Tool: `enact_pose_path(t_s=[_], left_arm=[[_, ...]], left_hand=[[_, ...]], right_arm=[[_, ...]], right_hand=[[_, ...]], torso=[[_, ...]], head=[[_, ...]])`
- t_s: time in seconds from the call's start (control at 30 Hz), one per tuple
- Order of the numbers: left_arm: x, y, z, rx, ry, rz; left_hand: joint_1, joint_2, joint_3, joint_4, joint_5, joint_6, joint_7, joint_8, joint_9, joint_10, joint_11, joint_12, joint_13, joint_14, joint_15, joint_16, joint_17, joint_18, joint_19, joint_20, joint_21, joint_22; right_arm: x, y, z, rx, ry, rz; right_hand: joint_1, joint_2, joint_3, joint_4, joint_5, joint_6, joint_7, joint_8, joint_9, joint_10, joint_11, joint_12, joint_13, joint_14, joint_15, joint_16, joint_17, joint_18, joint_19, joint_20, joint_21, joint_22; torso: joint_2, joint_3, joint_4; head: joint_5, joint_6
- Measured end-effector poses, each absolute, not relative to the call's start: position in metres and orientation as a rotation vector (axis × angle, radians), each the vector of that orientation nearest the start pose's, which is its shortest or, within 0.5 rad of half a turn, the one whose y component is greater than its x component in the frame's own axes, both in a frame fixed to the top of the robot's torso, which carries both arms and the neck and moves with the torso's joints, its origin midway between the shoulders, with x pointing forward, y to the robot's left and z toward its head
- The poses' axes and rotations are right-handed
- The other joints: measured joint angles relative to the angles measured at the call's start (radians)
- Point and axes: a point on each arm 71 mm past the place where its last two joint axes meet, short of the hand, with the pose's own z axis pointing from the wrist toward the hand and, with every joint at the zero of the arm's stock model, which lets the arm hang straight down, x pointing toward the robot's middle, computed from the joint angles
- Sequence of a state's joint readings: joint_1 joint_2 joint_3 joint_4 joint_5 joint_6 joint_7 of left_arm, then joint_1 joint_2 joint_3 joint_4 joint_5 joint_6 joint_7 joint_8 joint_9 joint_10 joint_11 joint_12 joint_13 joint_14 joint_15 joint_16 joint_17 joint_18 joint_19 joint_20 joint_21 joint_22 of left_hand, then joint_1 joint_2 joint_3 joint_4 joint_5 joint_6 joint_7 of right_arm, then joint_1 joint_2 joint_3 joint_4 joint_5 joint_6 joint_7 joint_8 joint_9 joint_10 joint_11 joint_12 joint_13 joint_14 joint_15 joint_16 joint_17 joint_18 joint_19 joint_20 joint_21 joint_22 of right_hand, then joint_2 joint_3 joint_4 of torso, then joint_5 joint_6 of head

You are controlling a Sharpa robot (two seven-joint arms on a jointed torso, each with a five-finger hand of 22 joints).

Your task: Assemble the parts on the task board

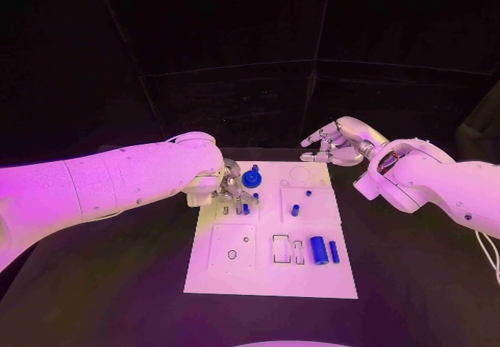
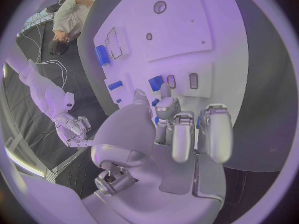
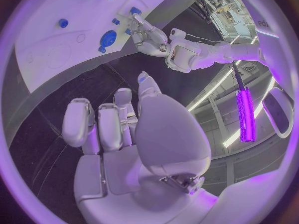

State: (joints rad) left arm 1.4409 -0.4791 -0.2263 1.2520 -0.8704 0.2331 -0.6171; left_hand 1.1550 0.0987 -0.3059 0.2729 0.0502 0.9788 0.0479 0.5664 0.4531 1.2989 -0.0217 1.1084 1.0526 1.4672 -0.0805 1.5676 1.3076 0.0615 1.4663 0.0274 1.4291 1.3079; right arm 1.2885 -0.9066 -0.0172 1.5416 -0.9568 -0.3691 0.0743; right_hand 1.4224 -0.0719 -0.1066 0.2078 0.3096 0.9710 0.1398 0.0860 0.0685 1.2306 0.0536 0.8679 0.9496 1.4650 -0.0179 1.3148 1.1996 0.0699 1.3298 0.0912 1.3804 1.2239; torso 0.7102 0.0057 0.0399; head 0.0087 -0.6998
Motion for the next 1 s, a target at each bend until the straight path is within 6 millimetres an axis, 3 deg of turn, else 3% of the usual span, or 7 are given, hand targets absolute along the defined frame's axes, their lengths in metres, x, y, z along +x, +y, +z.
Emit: enact_pose_path(t_s=[0.67, 1.0], left_arm=[[0.5283, 0.1131, -0.1912, -0.049, 2.456, -0.3], [0.5278, 0.1112, -0.1917, -0.044, 2.458, -0.301]], left_hand=[[0.02, 0.013, 0.01, -0.015, 0.0, -0.009, 0.002, 0.015, 0.018, 0.0, 0.0, 0.004, 0.004, 0.0, 0.0, 0.0, 0.0, 0.0, 0.0, 0.0, 0.004, 0.0], [0.071, 0.04, 0.046, -0.052, 0.0, -0.022, 0.0, 0.026, 0.038, 0.0, 0.0, 0.004, 0.005, 0.0, 0.0, 0.0, 0.0, 0.0, 0.0, 0.0, 0.004, 0.0]], right_arm=[[0.4998, -0.2248, -0.1279, 0.233, 1.569, 0.964], [0.5008, -0.2235, -0.1286, 0.232, 1.574, 0.964]], right_hand=[[0.009, 0.009, -0.003, -0.003, 0.027, 0.0, 0.0, 0.0, 0.0, 0.0, 0.0, -0.006, -0.006, 0.0, 0.0, -0.005, -0.002, 0.0, 0.0, 0.0, -0.004, -0.003], [0.009, 0.009, -0.006, -0.006, 0.038, 0.0, 0.0, 0.0, 0.0, 0.0, 0.0, -0.006, -0.007, 0.0, 0.0, -0.005, -0.002, 0.0, 0.0, 0.0, -0.008, -0.004]], torso=[[0.0, 0.0012, 0.0004], [0.0, 0.0012, 0.0007]], head=[[0.001, -0.008], [0.0, -0.01]])
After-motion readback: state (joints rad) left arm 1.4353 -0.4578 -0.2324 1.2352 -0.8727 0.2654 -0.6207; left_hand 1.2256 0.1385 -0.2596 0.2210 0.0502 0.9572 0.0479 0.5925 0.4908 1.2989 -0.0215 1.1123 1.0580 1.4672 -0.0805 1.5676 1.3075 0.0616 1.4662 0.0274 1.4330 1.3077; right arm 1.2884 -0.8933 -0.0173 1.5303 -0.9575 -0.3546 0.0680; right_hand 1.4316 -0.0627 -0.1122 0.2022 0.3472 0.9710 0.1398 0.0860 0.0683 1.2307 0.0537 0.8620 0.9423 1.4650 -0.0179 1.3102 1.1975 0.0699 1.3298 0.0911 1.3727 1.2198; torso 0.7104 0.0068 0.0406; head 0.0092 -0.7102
